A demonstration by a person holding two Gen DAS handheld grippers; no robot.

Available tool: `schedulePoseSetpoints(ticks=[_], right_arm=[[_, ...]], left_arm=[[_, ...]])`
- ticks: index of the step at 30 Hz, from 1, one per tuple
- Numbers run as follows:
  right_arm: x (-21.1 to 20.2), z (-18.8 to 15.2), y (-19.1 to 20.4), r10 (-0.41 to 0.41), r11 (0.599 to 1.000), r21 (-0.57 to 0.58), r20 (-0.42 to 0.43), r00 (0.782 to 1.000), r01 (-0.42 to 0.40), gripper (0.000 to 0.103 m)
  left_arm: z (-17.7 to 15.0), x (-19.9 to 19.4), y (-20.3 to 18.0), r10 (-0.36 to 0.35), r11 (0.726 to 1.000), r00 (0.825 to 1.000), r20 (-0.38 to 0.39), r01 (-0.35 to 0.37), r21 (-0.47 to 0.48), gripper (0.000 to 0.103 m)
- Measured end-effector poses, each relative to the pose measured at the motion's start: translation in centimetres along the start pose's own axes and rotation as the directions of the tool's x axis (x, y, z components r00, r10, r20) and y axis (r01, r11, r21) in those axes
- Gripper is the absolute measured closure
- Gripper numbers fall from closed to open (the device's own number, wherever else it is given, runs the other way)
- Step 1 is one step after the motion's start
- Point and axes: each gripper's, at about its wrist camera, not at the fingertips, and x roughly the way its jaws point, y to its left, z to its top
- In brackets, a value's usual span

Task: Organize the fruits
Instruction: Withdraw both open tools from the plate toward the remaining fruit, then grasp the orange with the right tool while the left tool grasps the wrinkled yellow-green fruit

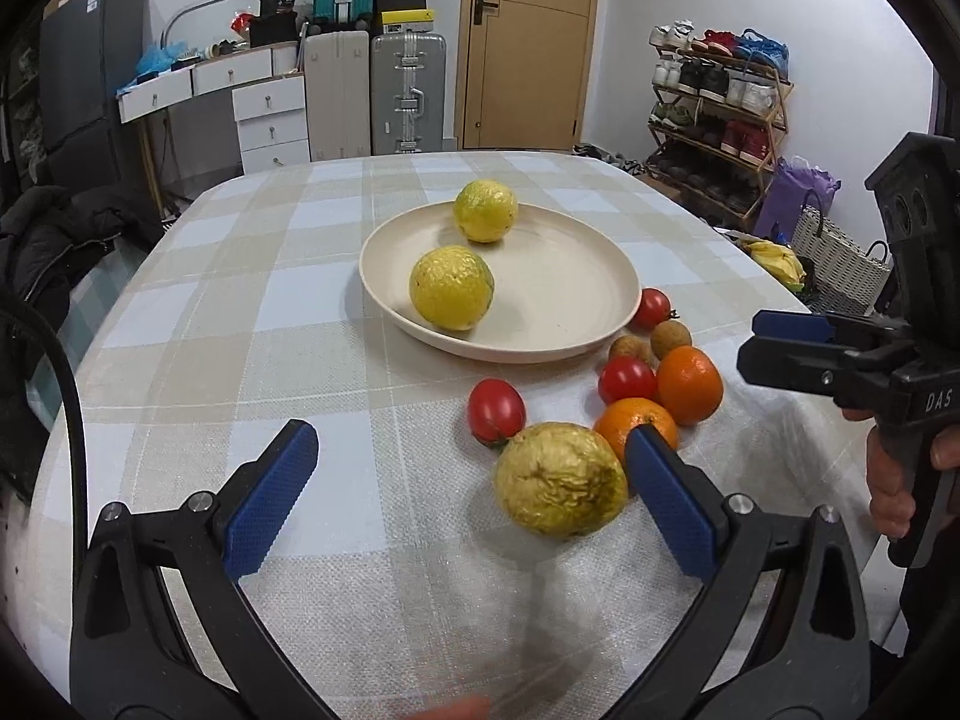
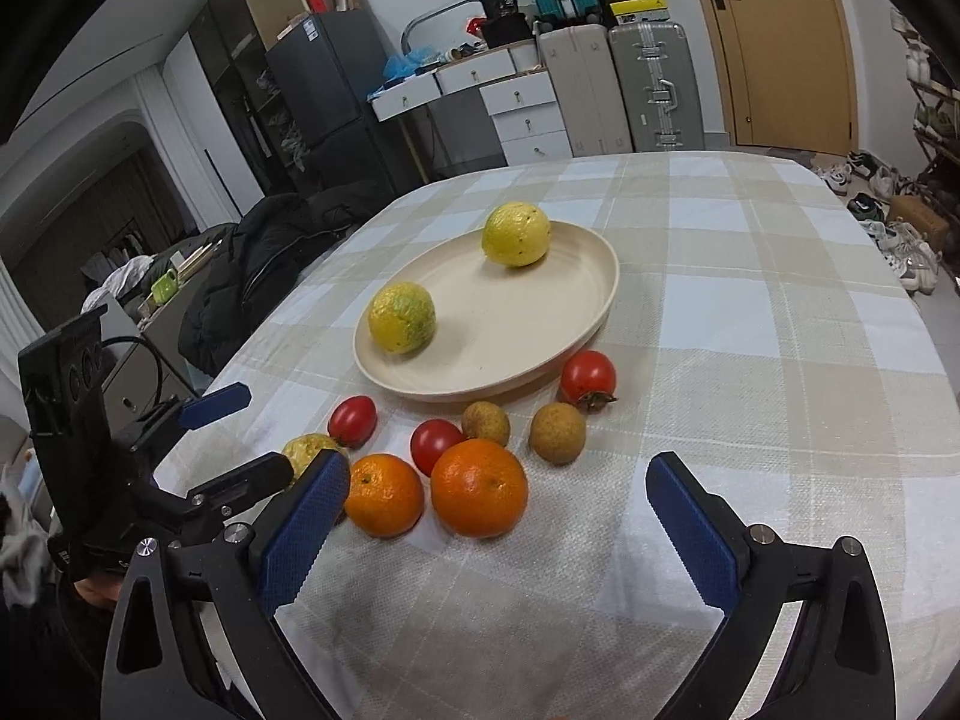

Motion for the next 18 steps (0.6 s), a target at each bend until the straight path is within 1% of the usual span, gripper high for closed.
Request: schedulePoseSetpoints(ticks=[1,3,5,8,10,12,16,18], right_arm=[[0.2,-0.1,0.1,0.002,1.000,-0.008,-0.009,1.000,-0.002,0.006],[0.6,-0.3,0.2,0.013,1.000,-0.009,-0.025,1.000,-0.013,0.015],[1.2,-0.5,0.3,0.025,1.000,0.000,-0.046,0.999,-0.025,0.020],[1.8,-0.8,0.5,0.030,1.000,-0.007,-0.065,0.997,-0.030,0.020],[2.1,-1.0,0.7,0.032,0.999,-0.011,-0.076,0.997,-0.033,0.021],[2.2,-1.1,0.9,0.040,0.999,-0.014,-0.082,0.996,-0.042,0.025],[2.5,-1.2,0.9,0.046,0.999,-0.010,-0.088,0.995,-0.048,0.026],[2.6,-1.3,0.8,0.055,0.998,0.000,-0.089,0.995,-0.055,0.032]], left_arm=[[0.0,0.1,-0.1,-0.006,1.000,1.000,-0.009,0.006,0.007,0.001],[-0.1,0.4,-0.3,-0.008,1.000,1.000,-0.018,0.008,0.019,0.001],[0.0,0.6,-0.2,-0.011,1.000,1.000,-0.027,0.012,0.015,0.001],[-0.1,0.9,-0.3,-0.035,0.999,0.998,-0.048,0.036,0.020,0.001],[-0.2,0.9,-0.4,-0.032,0.999,0.998,-0.048,0.033,0.032,0.001],[-0.2,1.0,-0.7,-0.032,0.998,0.998,-0.050,0.035,0.047,0.001],[-0.4,0.9,-1.4,-0.031,0.996,0.998,-0.046,0.035,0.083,0.001],[-0.5,1.0,-1.6,-0.036,0.995,0.998,-0.048,0.040,0.094,0.001]])
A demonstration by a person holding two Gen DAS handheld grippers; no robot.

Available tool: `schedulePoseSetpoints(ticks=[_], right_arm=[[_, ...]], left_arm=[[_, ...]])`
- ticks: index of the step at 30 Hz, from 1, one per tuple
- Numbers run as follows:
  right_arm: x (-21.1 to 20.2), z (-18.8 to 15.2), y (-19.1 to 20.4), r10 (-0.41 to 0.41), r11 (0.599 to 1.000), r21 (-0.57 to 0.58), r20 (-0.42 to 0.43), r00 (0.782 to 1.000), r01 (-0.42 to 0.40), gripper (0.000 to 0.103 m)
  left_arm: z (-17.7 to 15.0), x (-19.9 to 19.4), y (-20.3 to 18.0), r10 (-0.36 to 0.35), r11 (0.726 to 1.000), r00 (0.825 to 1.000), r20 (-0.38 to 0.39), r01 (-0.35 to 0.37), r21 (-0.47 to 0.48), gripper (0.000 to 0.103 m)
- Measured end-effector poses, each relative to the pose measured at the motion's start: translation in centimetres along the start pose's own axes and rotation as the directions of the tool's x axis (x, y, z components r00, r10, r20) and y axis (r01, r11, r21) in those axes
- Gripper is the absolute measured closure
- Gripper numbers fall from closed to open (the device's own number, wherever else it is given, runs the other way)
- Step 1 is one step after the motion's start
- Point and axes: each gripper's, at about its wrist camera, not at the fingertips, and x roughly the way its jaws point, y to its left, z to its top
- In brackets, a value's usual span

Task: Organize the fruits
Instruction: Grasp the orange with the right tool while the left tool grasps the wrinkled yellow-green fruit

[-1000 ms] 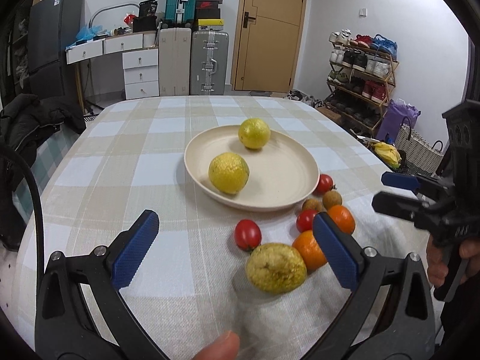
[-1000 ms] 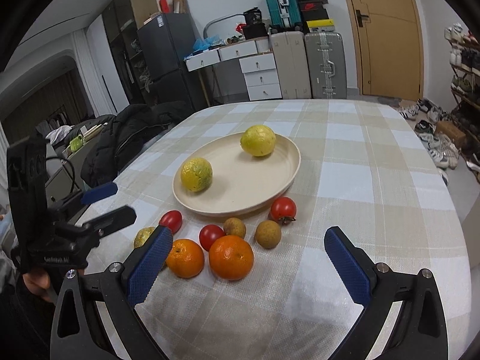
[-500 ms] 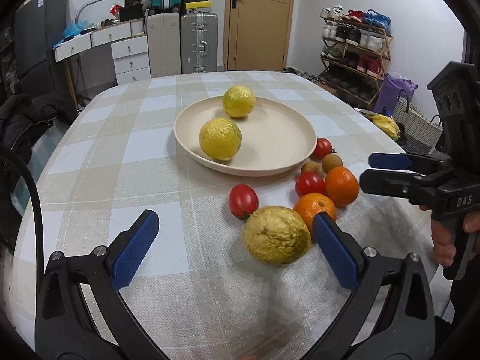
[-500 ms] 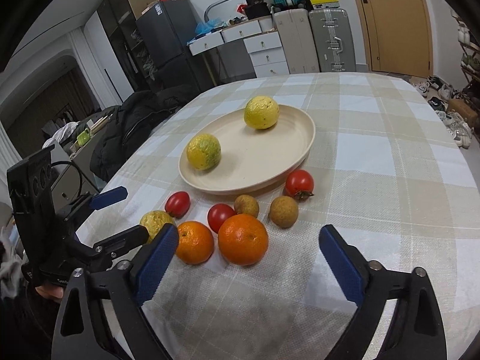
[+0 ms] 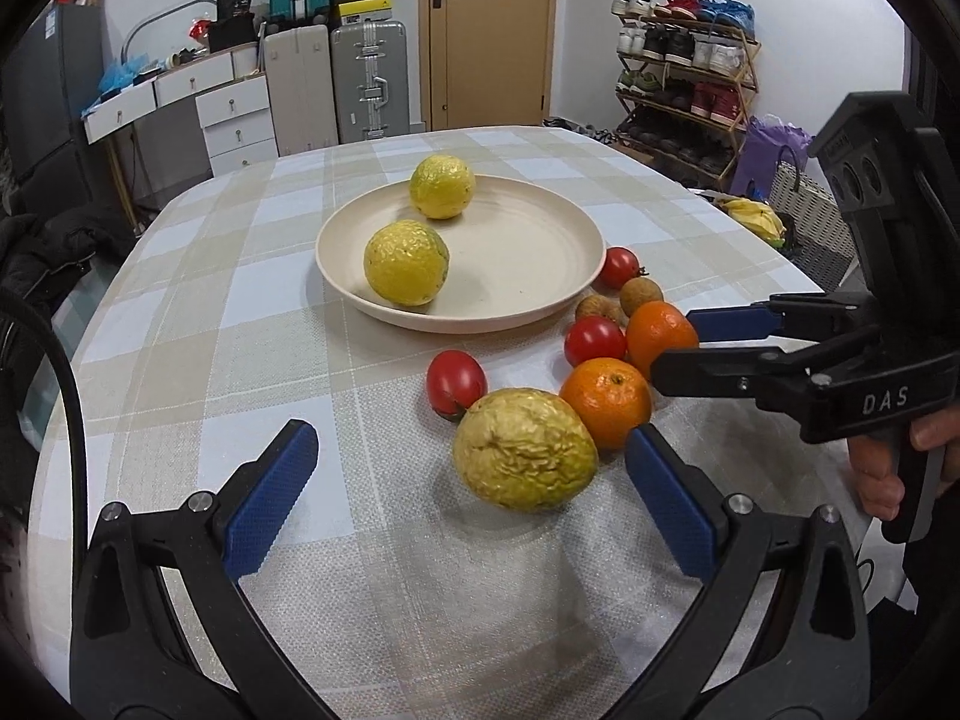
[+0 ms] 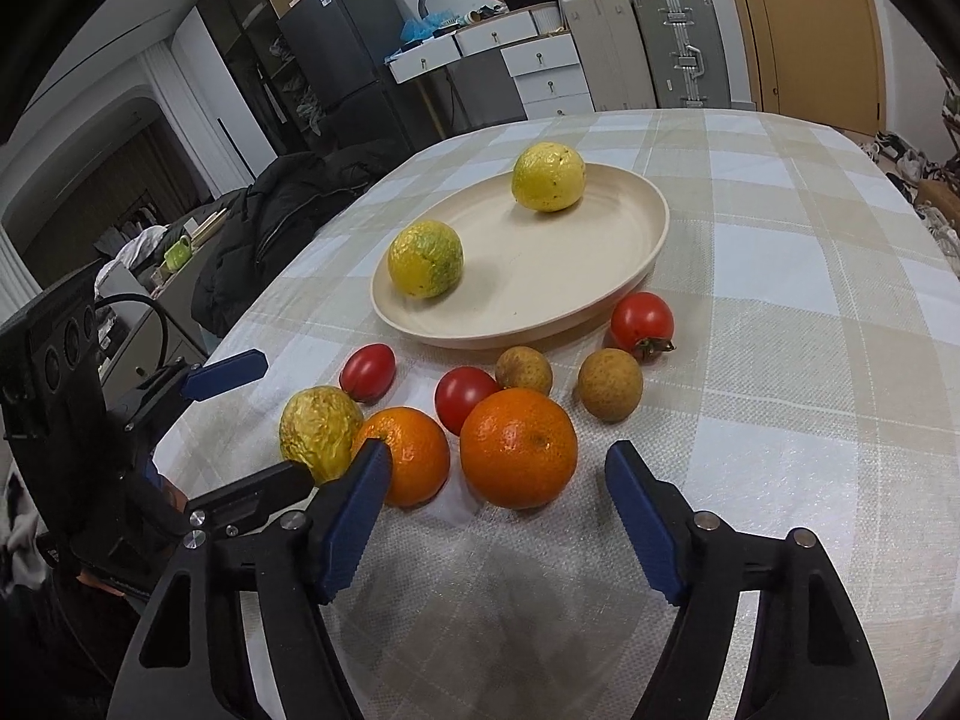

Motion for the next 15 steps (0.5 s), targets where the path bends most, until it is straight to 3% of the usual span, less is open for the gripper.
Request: schedulePoseSetpoints(ticks=[9,15], right_arm=[[0.35,0.07,-0.49,0.004,1.000,0.031,-0.004,1.000,-0.004,0.046],[0.37,0.11,-0.48,0.014,0.999,0.035,-0.003,1.000,-0.014,0.051]], left_arm=[[-0.06,0.23,-0.04,-0.012,1.000,1.000,-0.010,0.012,0.008,0.001],[-0.15,0.36,-0.08,-0.013,1.000,1.000,-0.012,0.014,0.011,0.001]])
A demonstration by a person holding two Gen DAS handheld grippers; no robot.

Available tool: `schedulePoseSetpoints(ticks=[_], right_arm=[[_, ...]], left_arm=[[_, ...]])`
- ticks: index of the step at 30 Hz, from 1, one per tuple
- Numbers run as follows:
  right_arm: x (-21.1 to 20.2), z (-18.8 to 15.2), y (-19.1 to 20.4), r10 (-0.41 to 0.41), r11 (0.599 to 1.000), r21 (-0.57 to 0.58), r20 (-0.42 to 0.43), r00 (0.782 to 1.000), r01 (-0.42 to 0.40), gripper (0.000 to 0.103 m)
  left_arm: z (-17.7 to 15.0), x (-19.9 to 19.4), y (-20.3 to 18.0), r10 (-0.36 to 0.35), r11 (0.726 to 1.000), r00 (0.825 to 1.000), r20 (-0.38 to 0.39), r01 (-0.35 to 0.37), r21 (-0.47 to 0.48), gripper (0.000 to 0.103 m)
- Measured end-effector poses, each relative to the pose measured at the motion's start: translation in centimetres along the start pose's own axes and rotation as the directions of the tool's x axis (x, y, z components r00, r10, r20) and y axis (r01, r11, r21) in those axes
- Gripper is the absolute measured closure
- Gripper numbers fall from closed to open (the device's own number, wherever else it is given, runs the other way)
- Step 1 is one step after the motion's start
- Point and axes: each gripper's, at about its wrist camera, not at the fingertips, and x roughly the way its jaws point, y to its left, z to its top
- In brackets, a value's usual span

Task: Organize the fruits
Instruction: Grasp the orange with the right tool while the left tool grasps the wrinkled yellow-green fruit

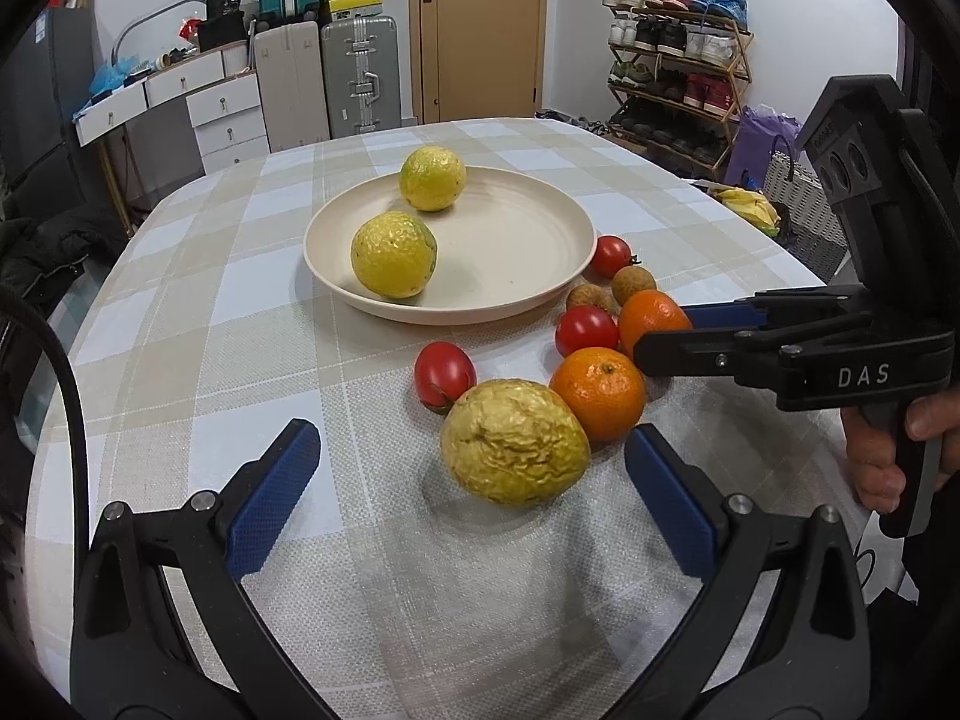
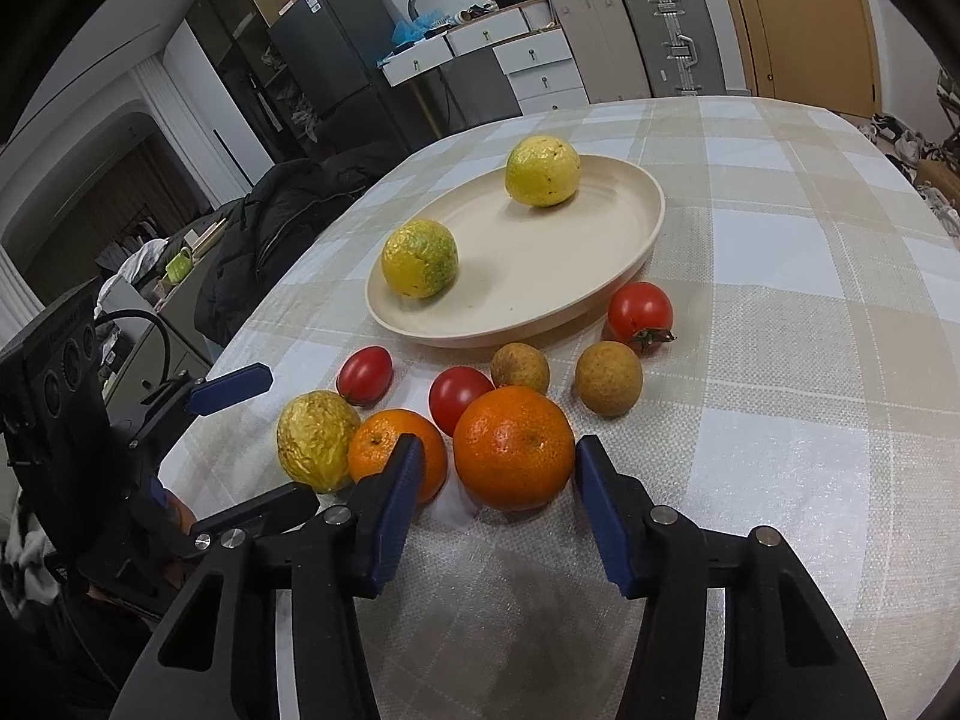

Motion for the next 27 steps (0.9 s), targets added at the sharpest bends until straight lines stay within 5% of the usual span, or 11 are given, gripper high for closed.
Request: schedulePoseSetpoints(ticks=[5,19,27], right_arm=[[-0.1,0.1,-0.1,-0.012,1.000,0.002,0.003,1.000,0.012,0.060],[-1.6,0.5,0.0,-0.006,1.000,-0.018,0.062,0.998,0.007,0.061],[-2.1,0.6,0.3,0.008,1.000,-0.025,0.089,0.996,-0.006,0.061]], left_arm=[[0.0,0.2,-0.1,0.008,1.000,1.000,0.001,-0.008,0.007,0.001],[-0.1,0.2,-0.4,0.016,1.000,1.000,0.003,-0.016,0.025,0.003],[-0.2,0.4,-0.8,0.011,0.999,1.000,-0.016,-0.010,0.050,0.025]])
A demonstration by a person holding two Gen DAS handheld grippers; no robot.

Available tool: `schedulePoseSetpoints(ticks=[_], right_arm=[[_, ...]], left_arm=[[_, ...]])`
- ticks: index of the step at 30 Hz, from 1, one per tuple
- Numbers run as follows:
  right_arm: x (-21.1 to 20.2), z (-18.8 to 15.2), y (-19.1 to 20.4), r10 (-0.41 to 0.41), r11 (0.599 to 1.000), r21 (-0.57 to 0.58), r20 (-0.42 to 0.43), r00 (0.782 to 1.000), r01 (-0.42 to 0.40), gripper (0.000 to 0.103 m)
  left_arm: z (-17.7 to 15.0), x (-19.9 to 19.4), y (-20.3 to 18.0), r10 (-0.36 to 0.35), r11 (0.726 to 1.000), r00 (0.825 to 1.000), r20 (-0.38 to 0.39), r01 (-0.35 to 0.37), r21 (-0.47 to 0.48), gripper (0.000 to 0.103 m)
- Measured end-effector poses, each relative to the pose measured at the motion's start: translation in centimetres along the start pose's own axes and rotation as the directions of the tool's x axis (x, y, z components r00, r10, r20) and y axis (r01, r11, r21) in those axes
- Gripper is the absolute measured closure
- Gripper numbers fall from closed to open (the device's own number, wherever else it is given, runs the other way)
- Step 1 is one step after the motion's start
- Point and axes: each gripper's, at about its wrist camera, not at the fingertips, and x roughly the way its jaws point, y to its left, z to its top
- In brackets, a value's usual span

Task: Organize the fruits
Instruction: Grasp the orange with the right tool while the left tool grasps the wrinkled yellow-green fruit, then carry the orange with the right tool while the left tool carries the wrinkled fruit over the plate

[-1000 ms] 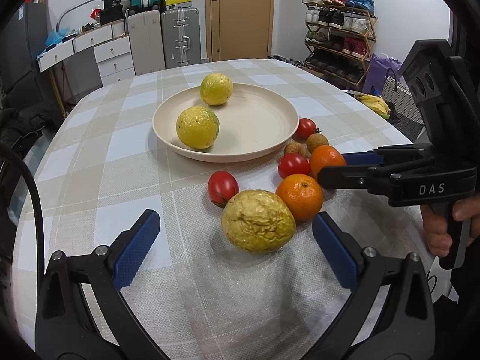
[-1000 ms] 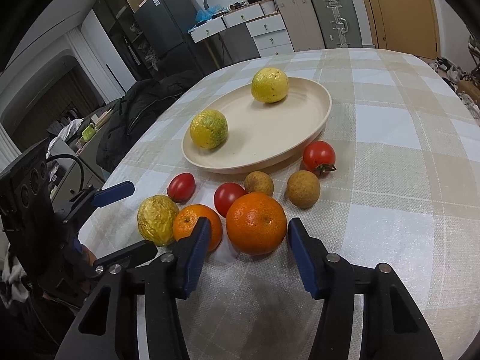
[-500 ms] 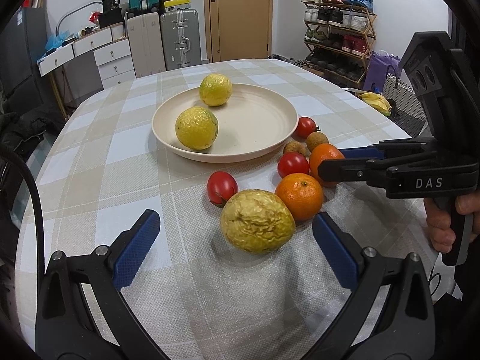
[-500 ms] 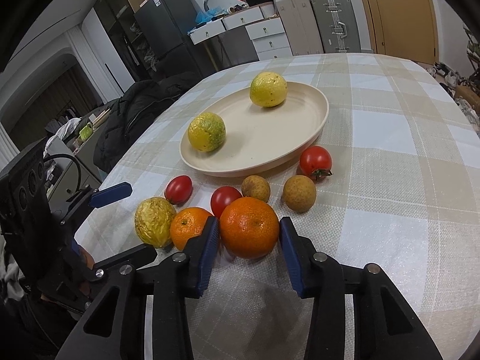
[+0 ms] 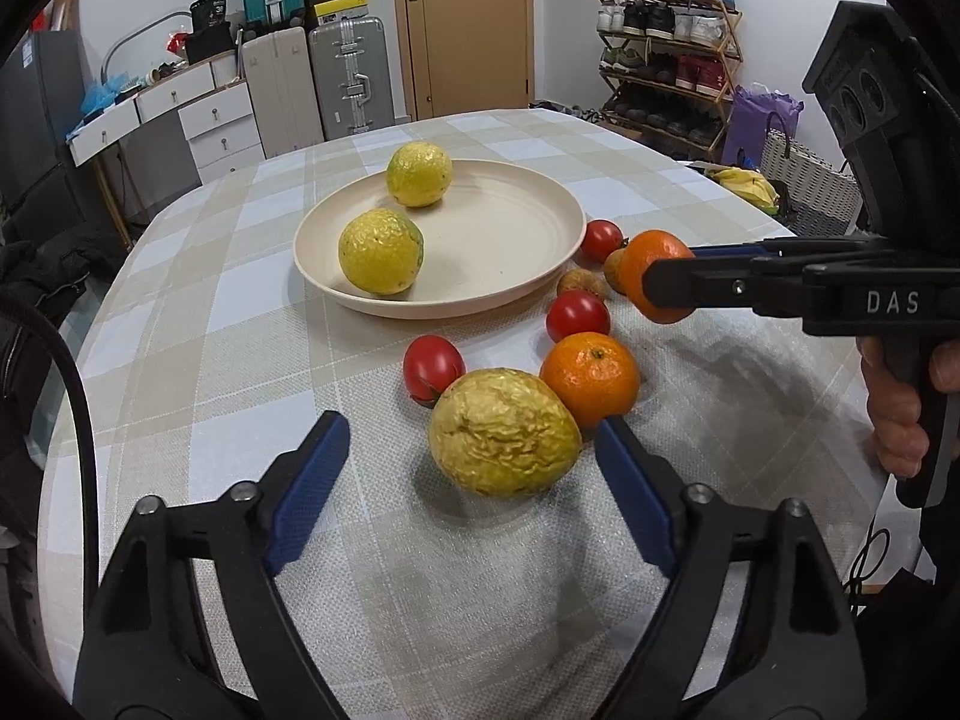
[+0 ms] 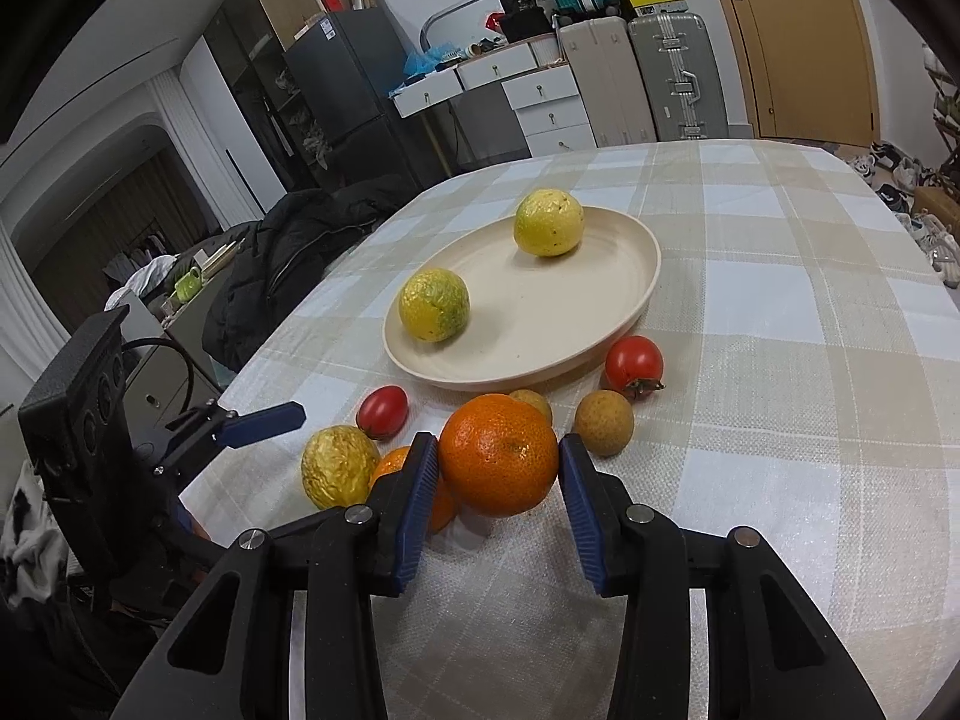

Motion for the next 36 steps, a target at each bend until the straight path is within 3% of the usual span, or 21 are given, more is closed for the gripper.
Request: schedulePoseSetpoints(ticks=[6,20,27,32,36], right_arm=[[0.0,0.0,0.0,-0.002,1.000,0.000,-0.001,1.000,0.002,0.061],[-0.2,0.0,-0.1,-0.002,1.000,0.004,0.011,1.000,0.002,0.061],[-0.2,0.0,-0.1,-0.004,1.000,0.002,0.009,1.000,0.004,0.061],[-0.2,0.0,-0.1,0.000,1.000,0.001,0.010,1.000,0.000,0.061],[-0.1,-0.1,-0.1,-0.002,1.000,0.000,0.006,1.000,0.002,0.061]], left_arm=[[-0.1,0.1,0.0,-0.082,0.997,0.997,-0.017,0.082,-0.006,0.051],[0.0,-0.6,0.0,-0.094,0.996,0.995,0.022,0.094,-0.003,0.054],[0.0,-0.6,-0.4,-0.085,0.996,0.996,0.004,0.085,0.012,0.052],[-0.4,0.6,-1.0,-0.091,0.995,0.994,-0.064,0.093,0.030,0.053],[-0.3,0.2,-1.4,-0.079,0.996,0.996,-0.038,0.080,0.042,0.053]])
